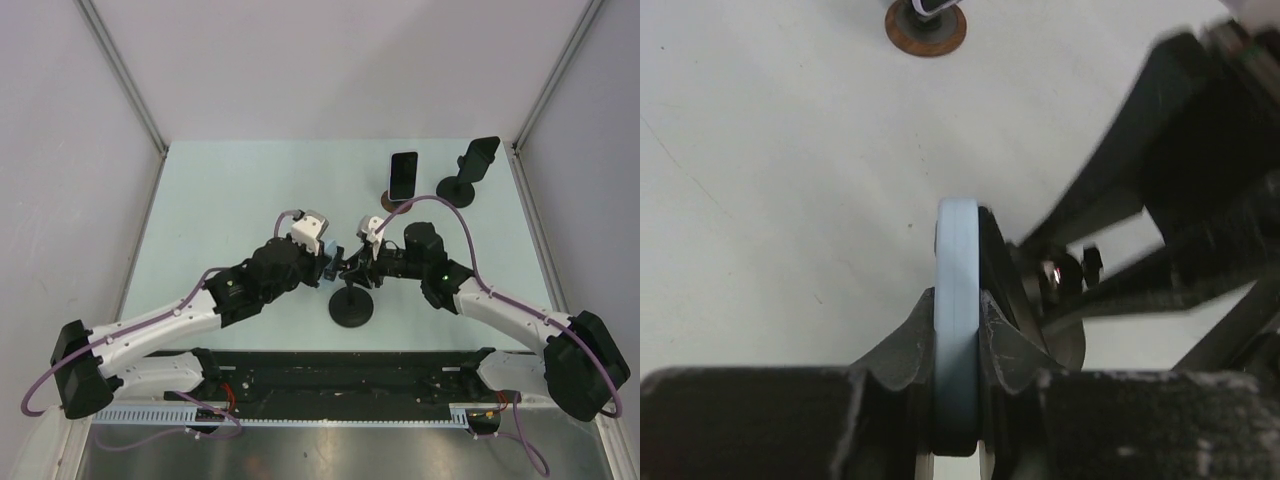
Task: Remove the phone from the phone stand
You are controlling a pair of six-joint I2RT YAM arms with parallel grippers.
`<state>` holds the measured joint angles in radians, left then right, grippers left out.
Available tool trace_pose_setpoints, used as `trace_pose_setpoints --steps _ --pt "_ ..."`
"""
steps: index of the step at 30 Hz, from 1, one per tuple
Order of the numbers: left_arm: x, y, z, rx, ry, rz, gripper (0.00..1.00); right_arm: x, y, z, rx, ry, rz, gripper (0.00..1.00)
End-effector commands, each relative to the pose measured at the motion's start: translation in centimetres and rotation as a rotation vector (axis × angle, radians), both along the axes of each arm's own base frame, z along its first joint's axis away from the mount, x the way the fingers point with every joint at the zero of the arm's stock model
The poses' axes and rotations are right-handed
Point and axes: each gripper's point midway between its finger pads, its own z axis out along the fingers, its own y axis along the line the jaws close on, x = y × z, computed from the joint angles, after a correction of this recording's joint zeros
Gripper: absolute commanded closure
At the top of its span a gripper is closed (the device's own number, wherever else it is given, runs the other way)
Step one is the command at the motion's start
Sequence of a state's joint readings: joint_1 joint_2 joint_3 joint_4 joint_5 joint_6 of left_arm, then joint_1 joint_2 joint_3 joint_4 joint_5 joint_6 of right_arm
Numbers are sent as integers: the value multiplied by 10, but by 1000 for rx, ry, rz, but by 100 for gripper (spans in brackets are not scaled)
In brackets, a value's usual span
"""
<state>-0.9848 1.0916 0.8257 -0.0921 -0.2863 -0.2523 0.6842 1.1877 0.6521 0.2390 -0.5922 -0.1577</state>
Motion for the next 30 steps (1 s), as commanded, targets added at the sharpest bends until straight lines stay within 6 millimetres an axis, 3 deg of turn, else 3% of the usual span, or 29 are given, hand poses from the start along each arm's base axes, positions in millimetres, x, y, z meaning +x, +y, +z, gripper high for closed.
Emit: trace_pose_setpoints --steps 1,6,17,25,30 --pt "6 24 33 4 -104 25 100 30 -24 -14 -58 30 -132 100" --pt "8 28 31 40 -114 26 100 32 -27 -16 -60 38 -139 100" --pt "12 38 46 -17 -118 111 100 42 -35 -8 -37 -5 -225 100" --pt "18 67 60 -56 -128 249 100 66 -66 10 23 -90 -465 100" --pt "20 82 56 -74 -95 298 100 84 -93 19 45 -124 -641 100"
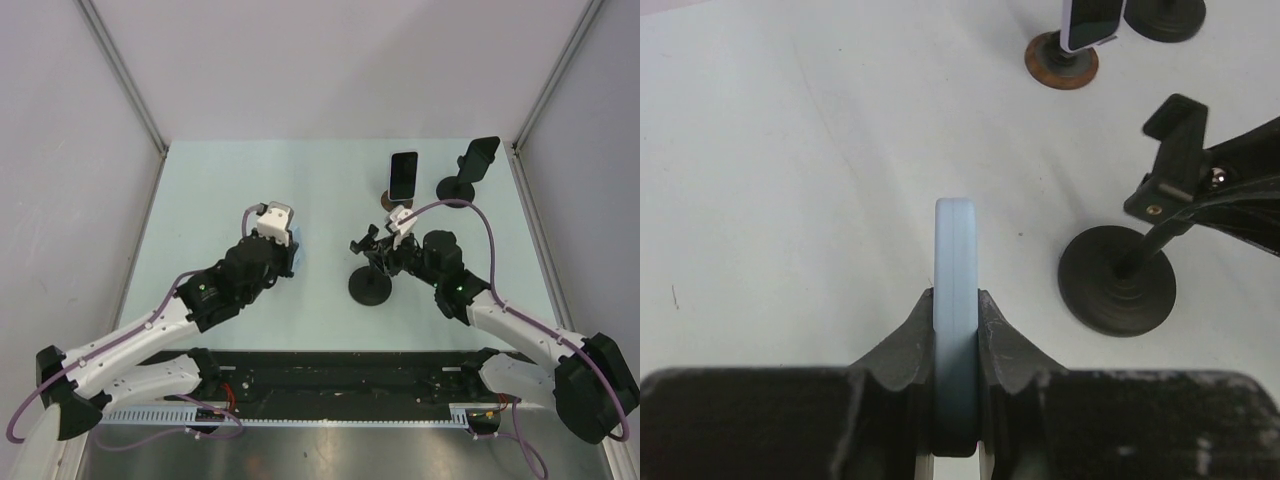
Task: Remove the phone from the phone stand
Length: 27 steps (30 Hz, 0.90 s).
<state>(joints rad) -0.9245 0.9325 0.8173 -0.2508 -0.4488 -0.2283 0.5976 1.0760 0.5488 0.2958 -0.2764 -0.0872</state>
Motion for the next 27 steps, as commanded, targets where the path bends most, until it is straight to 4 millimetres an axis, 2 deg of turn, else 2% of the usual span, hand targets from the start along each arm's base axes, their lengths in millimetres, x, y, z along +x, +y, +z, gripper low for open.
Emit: trace_pose_setpoints --steps 1,4,11,15,18,20,26,27 --pt "10 15 38 -139 -50 98 100 32 -37 18 27 -84 -251 100" --pt "10 22 34 -148 -33 121 100 34 -46 22 47 -109 -294 100" --pt "13 37 26 -179 21 181 100 38 -66 13 55 -111 -410 100" --pt "14 37 23 -194 45 187 100 33 -63 17 67 -113 -389 79" --pt "14 34 21 -204 59 184 100 31 -65 22 73 -124 -394 76" --pt "14 32 21 -209 67 179 100 32 -66 21 68 -122 -402 76" --pt "13 31 23 -220 70 172 100 32 -53 27 112 -133 -353 100" --pt "13 31 25 -219 65 174 100 32 -50 29 122 -143 -340 100"
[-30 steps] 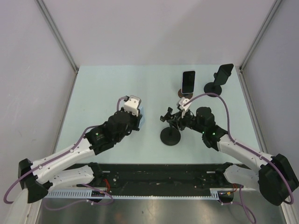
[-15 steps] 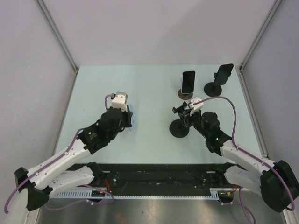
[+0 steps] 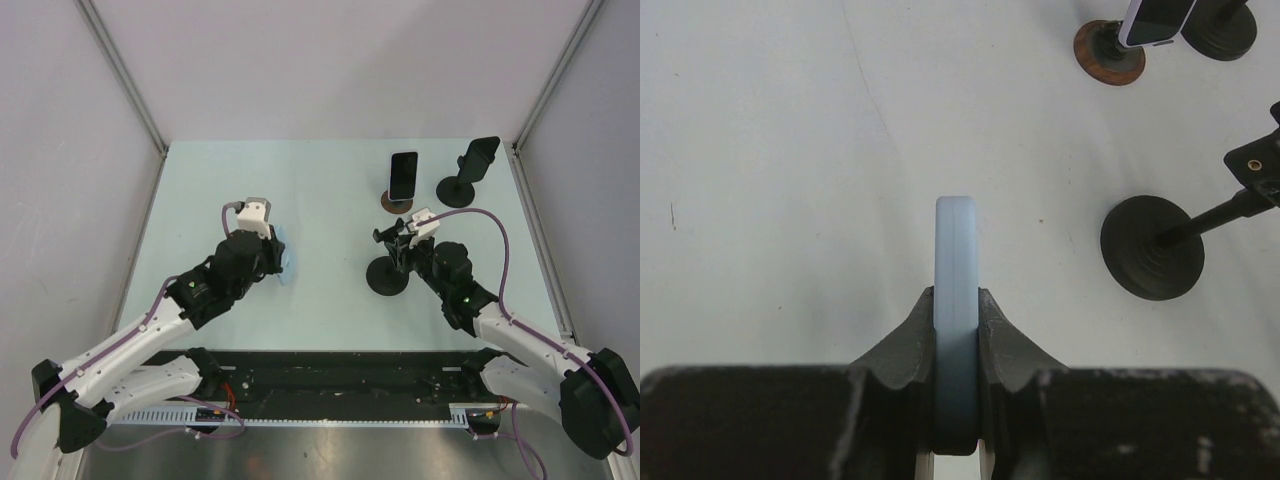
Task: Remove the phone from the phone stand
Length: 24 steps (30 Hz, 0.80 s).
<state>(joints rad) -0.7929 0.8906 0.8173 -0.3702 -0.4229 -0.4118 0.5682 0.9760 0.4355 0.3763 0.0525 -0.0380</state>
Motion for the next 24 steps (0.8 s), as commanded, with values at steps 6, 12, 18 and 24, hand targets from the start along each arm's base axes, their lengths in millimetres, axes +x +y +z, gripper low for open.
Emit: trace_pose_setpoints --steps 6,12,18,24 --pt "5 1 42 -106 -81 24 100 15 35 45 120 -160 76 100" --pt "4 6 42 -100 -84 38 100 42 67 57 137 -207 132 100" --pt "0 10 42 -103 -82 43 100 80 112 83 167 -268 212 100" --pt "-5 16 44 -109 -80 50 100 115 167 72 181 -261 318 100"
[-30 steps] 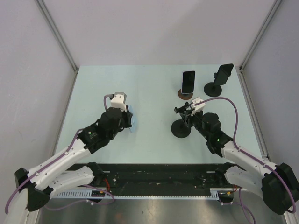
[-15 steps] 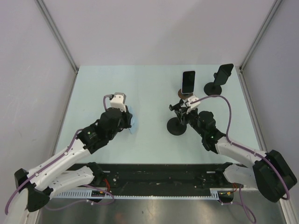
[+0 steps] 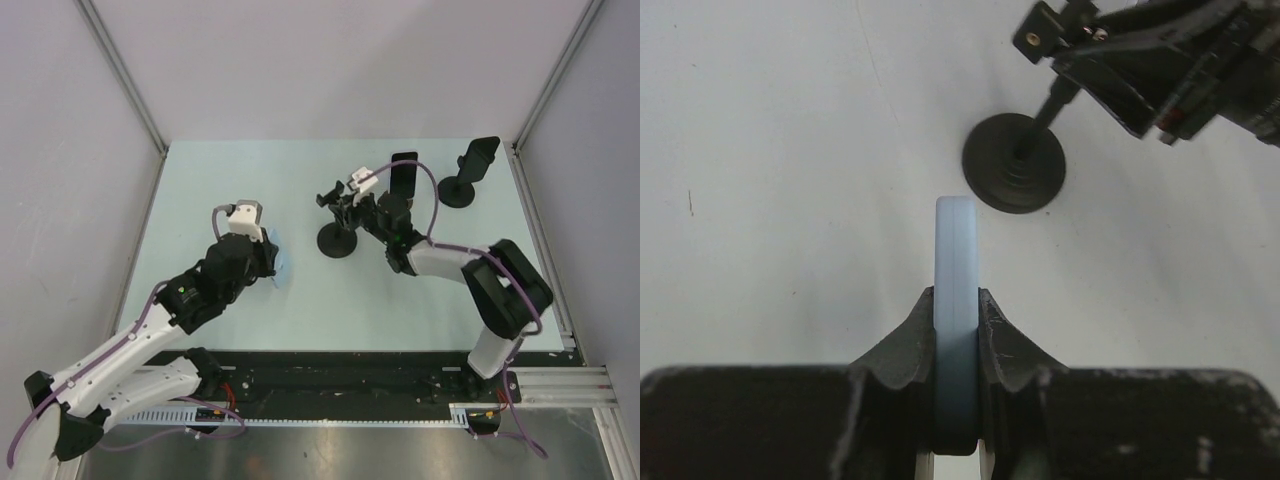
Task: Remove the phone from the phone stand
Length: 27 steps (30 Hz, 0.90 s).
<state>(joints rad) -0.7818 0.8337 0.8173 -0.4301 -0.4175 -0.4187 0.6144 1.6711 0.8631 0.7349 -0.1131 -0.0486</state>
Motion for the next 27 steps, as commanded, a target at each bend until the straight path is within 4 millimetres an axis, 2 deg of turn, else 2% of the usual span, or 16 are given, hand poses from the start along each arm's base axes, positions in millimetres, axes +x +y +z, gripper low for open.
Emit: trace_pose_setpoints --steps 1,2,4,5,9,11,12,15,16,18,19,21,22,24,25,27 --pt "3 6 39 -99 -84 43 100 19 55 86 161 -221 135 100" --pt "2 7 41 -103 -89 46 100 25 65 68 144 -199 148 100" --pt "1 9 40 -98 -83 48 100 32 83 83 164 -231 184 100" --pt "0 10 41 -101 -84 49 100 36 95 68 153 -215 199 100" --pt "-3 10 42 -112 -73 41 100 49 123 59 141 -214 226 100" --pt "-5 9 43 -119 -70 38 100 54 133 67 147 -227 233 100" --pt "-5 9 42 -120 -66 38 100 56 138 57 135 -208 238 100" --pt "-5 7 42 -132 -59 40 100 54 141 60 130 -202 246 79" --pt "-4 7 43 -136 -57 42 100 52 140 62 126 -199 250 67" --pt "-4 6 43 -149 -50 49 100 46 137 73 113 -190 259 53" --pt "-2 4 43 -151 -45 52 100 43 136 76 109 -189 261 38" --pt "-1 3 45 -166 -41 59 100 37 131 86 103 -185 264 29" --pt "1 1 45 -169 -37 65 100 31 126 102 107 -202 265 23" --pt "3 3 47 -191 -35 93 100 26 119 110 88 -191 255 21" --pt "3 3 49 -204 -37 105 100 20 111 126 86 -213 246 18" --pt "3 6 52 -245 -36 138 100 16 100 128 61 -197 221 16"
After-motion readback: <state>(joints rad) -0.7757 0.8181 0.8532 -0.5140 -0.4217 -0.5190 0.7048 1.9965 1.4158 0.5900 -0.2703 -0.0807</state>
